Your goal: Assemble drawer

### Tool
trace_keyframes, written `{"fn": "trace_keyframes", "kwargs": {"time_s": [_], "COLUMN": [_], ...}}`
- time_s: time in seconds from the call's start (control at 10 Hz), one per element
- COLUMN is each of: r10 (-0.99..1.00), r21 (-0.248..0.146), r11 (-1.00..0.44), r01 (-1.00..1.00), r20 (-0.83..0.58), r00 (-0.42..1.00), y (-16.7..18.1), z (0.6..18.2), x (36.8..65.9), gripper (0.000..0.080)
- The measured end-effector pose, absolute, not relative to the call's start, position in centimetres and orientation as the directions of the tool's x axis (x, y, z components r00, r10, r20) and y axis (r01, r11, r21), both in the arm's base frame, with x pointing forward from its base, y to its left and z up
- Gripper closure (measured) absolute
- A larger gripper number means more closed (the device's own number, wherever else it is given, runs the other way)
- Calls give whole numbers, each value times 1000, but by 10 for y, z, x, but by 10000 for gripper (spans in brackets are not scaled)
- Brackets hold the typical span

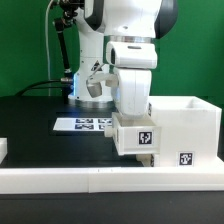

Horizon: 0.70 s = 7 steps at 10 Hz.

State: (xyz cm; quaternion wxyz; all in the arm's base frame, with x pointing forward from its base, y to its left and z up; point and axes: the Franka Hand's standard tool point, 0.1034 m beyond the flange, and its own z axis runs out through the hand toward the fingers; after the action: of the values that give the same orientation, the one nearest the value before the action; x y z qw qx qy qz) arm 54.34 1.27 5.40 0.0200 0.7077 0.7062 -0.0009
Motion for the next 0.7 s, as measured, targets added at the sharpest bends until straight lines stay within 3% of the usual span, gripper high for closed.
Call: {"fn": "trace_keyframes", "kwargs": {"time_s": [0.1, 0.2, 0.7], "r10": [999, 999, 997], "r21": [26, 22, 19], "r11": [-1, 0, 37], "r01": [1000, 1000, 999], "r20": [-33, -39, -72], "r00": [1, 1, -35], "y": [13, 12, -9], "z": [58, 63, 96], "x": [544, 546, 578], "gripper": [218, 159, 151]}}
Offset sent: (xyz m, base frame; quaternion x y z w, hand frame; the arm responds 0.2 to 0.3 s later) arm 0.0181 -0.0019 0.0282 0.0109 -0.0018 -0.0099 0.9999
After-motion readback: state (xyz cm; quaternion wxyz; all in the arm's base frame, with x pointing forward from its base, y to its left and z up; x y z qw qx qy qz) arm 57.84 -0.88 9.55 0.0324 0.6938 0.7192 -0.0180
